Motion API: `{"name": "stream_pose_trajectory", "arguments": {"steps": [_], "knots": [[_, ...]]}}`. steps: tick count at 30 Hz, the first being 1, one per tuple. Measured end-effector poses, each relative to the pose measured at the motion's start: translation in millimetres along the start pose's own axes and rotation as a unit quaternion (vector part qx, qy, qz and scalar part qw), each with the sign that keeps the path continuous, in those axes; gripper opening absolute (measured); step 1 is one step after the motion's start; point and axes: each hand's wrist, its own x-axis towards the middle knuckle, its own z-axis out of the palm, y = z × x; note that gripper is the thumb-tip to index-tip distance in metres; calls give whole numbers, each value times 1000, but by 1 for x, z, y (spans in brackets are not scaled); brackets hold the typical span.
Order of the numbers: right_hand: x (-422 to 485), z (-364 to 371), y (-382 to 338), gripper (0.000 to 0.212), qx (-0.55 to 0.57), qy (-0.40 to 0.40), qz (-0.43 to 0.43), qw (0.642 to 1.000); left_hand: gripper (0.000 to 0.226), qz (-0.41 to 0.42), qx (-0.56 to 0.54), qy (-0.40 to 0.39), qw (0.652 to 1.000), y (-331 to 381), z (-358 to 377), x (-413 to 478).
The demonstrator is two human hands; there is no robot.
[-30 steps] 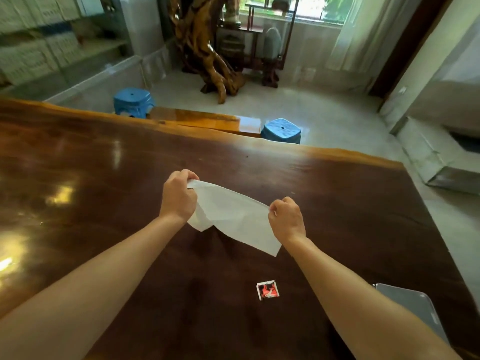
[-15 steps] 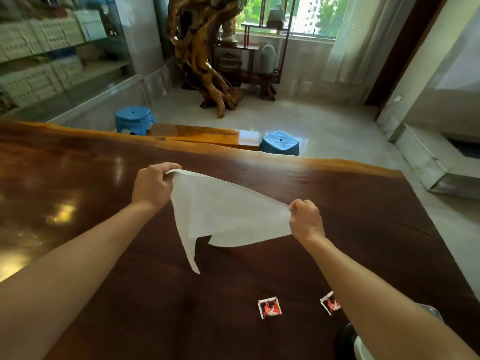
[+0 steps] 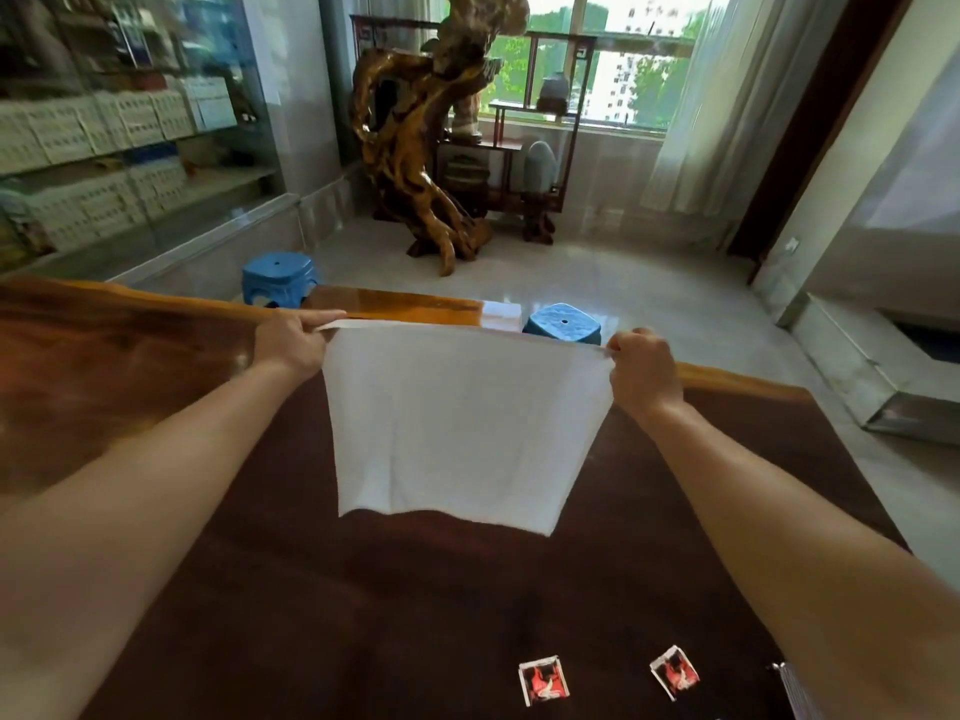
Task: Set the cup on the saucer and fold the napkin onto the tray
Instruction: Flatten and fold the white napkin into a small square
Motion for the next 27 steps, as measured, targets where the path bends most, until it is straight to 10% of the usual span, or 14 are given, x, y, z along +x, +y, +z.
{"name": "stream_pose_trajectory", "arguments": {"steps": [11,17,27], "knots": [[-36,9,11,23,39,2,-15,999,40,-14,-112,-50,992,-40,-11,-30],[-165,76,49,28,48,-171,36,983,69,-118,-28,-156,980,-152,2,-140],[-259,120,76,27,-7,-419,119,900,33,-238,115,-293,919,-231,13,-230]]}}
